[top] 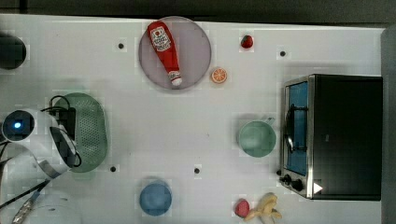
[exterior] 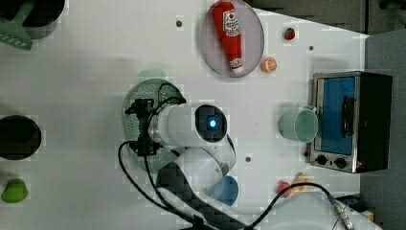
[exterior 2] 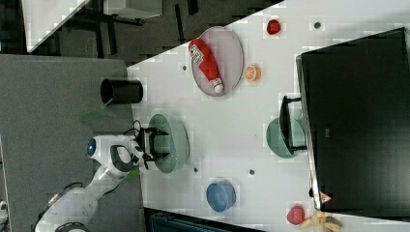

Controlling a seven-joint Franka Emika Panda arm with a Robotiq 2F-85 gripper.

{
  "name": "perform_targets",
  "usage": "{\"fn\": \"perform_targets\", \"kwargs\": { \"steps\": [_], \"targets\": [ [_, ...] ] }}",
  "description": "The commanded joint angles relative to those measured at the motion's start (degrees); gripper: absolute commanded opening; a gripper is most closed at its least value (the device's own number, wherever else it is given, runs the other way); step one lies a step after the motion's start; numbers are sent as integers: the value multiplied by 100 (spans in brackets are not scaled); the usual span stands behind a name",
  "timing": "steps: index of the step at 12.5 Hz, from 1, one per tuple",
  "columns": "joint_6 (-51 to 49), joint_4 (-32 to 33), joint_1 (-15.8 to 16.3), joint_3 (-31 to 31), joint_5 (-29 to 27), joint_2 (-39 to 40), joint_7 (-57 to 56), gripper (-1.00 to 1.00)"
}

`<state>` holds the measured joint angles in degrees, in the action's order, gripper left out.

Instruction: Drag strainer right to left.

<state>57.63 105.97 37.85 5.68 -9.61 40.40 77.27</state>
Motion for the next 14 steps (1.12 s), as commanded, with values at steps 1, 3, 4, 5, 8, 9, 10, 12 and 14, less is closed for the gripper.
{"fn": "perform_targets", "kwargs": {
  "steps": [1,3,4,5,8,9,10,12,14],
  "targets": [
    [50,-234,74,-33,27,42,276,100],
    [-471,-211,50,-123,41,-270,-229,100],
    [-909,-199,38,-228,54,-535,-675,100],
    [-1325,-199,27,-371,55,-851,-1086,100],
    [-2347,-201,-52,-905,55,-1966,-2317,100],
    [-2683,-202,-94,-1121,55,-2361,-2799,100],
    [-3040,-207,-137,-1367,55,-2752,-3208,100],
    [-3782,-216,-234,-1944,89,-3517,-3961,100],
    [-4362,-221,-355,-2542,372,-4159,-4987,100]
  ]
}}
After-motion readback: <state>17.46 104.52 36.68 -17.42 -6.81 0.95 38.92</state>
